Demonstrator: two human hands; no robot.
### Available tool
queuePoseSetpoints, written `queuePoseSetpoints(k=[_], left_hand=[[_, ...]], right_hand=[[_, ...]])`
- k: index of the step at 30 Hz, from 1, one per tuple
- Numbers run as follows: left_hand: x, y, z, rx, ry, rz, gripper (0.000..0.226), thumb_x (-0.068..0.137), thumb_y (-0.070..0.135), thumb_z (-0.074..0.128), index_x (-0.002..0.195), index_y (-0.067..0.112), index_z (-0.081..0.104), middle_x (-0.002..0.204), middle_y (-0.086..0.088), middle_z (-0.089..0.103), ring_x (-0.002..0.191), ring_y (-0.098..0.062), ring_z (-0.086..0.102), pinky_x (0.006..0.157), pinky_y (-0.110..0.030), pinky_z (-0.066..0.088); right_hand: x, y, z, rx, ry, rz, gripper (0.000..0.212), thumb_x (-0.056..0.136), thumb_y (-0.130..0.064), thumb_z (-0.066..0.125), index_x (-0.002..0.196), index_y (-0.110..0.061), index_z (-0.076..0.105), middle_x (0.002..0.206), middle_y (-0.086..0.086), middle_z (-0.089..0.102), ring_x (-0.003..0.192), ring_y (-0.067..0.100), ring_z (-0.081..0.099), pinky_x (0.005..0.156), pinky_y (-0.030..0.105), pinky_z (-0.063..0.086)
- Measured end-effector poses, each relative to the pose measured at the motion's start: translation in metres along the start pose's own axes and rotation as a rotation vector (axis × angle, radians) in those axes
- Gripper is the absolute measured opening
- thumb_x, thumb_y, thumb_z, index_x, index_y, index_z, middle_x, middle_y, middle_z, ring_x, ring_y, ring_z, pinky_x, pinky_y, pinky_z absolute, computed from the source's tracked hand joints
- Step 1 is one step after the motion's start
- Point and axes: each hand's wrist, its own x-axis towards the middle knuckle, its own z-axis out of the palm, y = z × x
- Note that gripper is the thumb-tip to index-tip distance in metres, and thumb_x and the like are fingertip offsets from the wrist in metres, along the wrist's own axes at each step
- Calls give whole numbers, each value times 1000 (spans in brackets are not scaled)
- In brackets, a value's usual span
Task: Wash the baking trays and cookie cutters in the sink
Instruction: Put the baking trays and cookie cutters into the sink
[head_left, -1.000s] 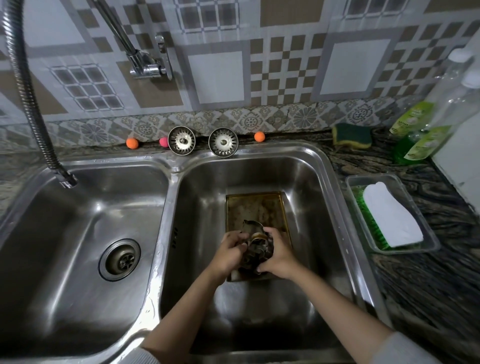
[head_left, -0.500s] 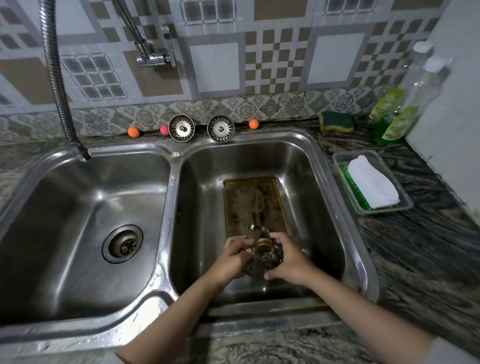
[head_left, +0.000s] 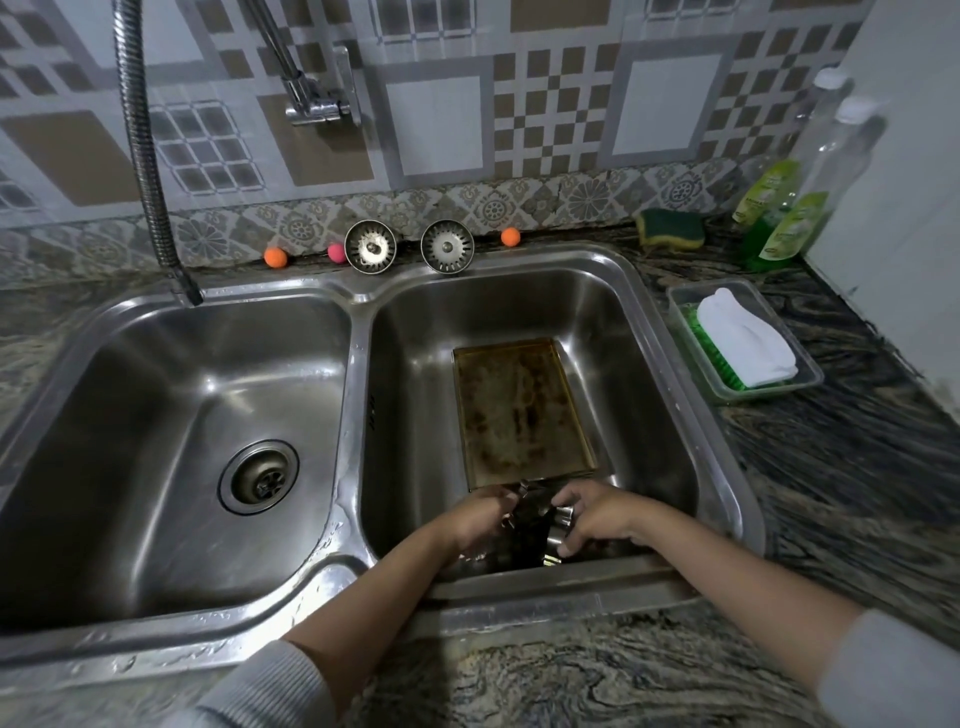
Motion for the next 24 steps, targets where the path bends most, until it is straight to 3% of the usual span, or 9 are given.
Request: queuePoseSetpoints(k=[3, 6, 10, 12, 14, 15, 17, 21, 24], left_hand=[[0, 0, -1, -30, 54, 8, 17, 101, 17, 39, 98, 19, 56, 84, 9, 53, 72, -2, 48, 51, -6, 42], [4, -6, -6, 25, 177, 28, 12, 96, 17, 49, 95, 17, 60, 90, -1, 62, 78, -9, 55, 63, -17, 43], [12, -7, -16, 68, 386, 47, 16, 89, 14, 55, 75, 21, 59, 82, -1, 63, 75, -13, 58, 69, -25, 48], [19, -7, -23, 44, 435, 20, 2, 84, 21, 60, 86, 21, 60, 100, -3, 62, 91, -19, 61, 85, -32, 52], [30, -7, -30, 23, 446, 22, 34, 79, 32, 65, 111, 21, 58, 118, 1, 54, 102, -20, 59, 89, -37, 53], [33, -2, -32, -22, 432, 29, 41, 81, 32, 66, 119, 20, 54, 119, 3, 50, 101, -18, 59, 84, -32, 54], [32, 11, -31, -90, 389, 30, 38, 90, 21, 60, 126, 16, 48, 109, 5, 49, 91, -12, 56, 71, -21, 50], [42, 22, -27, -127, 403, 22, 36, 94, 10, 52, 130, 9, 48, 105, -3, 55, 93, -18, 55, 81, -30, 50], [52, 24, -27, -120, 434, 51, 29, 93, 9, 52, 122, 11, 52, 90, 7, 53, 91, -15, 53, 74, -25, 47]], right_hand=[[2, 0, 1, -28, 50, -14, 58, 73, -12, 79, 123, -18, 51, 114, -2, 51, 94, 13, 55, 70, 17, 45], [-2, -5, -4, -127, 104, 8, 44, 81, -22, 73, 119, -18, 52, 118, 1, 55, 101, 15, 55, 80, 24, 46], [-4, -13, -20, -197, 284, 6, 30, 88, -21, 62, 116, -12, 56, 120, 7, 58, 104, 20, 57, 87, 30, 48], [0, -17, -27, -139, 401, -19, 35, 89, -24, 62, 121, -12, 54, 120, 3, 56, 110, 20, 55, 87, 27, 45], [8, -22, -34, -76, 470, -38, 42, 89, -25, 61, 127, -11, 51, 119, 1, 54, 115, 22, 54, 88, 28, 45], [11, -25, -37, -57, 496, -49, 43, 90, -25, 61, 129, -11, 49, 122, 3, 53, 115, 24, 54, 89, 30, 46], [20, -29, -41, -1, 491, -43, 46, 89, -24, 61, 131, -13, 46, 128, 7, 52, 117, 25, 54, 94, 32, 47], [37, -34, -40, 163, 419, -42, 57, 89, -24, 62, 140, -17, 38, 141, 9, 45, 129, 27, 45, 104, 39, 43], [46, -37, -37, 273, 446, -38, 52, 88, -23, 64, 136, -22, 43, 141, 7, 43, 129, 27, 43, 104, 39, 42]])
